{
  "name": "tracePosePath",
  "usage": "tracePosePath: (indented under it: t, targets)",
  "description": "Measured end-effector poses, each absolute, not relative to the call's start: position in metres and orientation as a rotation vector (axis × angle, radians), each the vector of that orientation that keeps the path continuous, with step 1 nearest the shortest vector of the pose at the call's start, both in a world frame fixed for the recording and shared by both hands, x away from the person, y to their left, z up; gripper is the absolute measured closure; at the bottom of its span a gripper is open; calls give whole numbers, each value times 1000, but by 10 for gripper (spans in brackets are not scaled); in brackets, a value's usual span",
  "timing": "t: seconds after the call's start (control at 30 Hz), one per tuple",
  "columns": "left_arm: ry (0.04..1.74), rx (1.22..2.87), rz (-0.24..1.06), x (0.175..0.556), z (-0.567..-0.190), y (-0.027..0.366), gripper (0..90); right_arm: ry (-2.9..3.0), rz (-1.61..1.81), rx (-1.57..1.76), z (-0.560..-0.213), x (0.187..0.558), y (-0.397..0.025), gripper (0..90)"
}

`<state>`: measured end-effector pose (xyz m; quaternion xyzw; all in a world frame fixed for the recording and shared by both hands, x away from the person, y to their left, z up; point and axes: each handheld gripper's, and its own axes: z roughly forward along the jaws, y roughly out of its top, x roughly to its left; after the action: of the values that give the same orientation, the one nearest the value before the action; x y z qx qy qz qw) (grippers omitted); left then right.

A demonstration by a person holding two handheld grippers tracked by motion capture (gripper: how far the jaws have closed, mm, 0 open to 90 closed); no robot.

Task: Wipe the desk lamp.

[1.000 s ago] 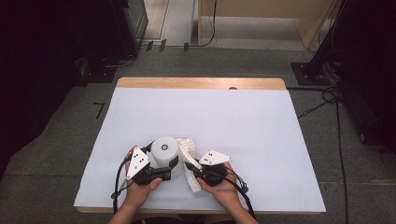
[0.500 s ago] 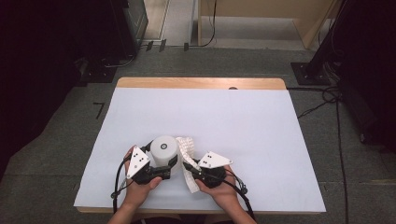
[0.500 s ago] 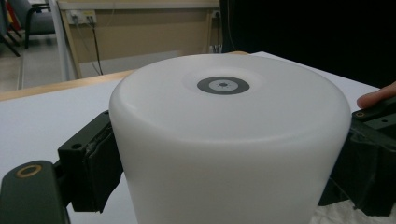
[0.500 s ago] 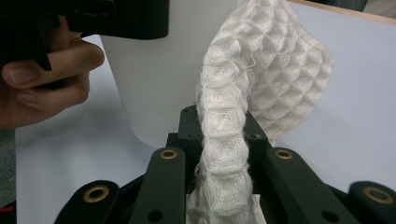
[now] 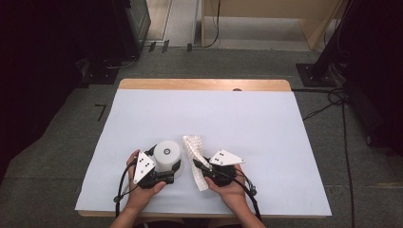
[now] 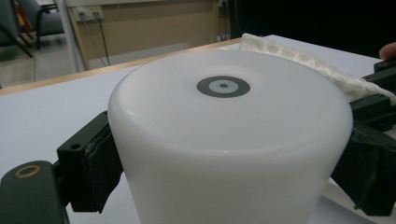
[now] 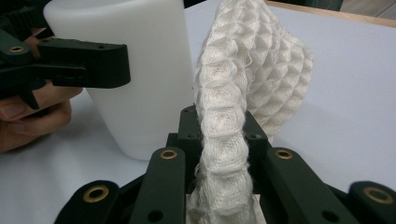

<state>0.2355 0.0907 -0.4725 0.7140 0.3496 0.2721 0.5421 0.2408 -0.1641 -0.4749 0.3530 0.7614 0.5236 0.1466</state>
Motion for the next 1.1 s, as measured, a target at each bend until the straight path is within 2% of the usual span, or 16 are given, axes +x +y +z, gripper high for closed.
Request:
tracePosePath:
  t: [0.07, 0.27, 0.3, 0.43, 0.5, 0.67, 0.83, 1.1]
  targets:
    - [870, 1669, 672, 232, -472, 89, 35, 2188, 1506, 1022, -475, 241, -165, 763]
    - [1014, 1648, 811, 220, -472, 71, 8, 2172, 1505, 1030, -475, 242, -167, 762]
    - [1068, 1647, 869, 217, -472, 61, 9, 2169, 1501, 1037, -476, 241, -166, 761]
    - [1118, 1666, 901, 218, -475, 50, 13, 2165, 1497, 1050, -479, 241, -163, 761]
    - [1118, 1659, 905, 218, -475, 51, 70, 2159, 1488, 1056, -481, 241, -160, 762]
    - [1082, 1655, 825, 223, -471, 61, 85, 2172, 1493, 1041, -484, 239, -156, 764]
    - [976, 1617, 648, 232, -463, 83, 86, 2174, 1525, 1011, -483, 236, -151, 766]
    - [851, 1661, 548, 237, -459, 89, 87, 2132, 1595, 950, -473, 231, -153, 762]
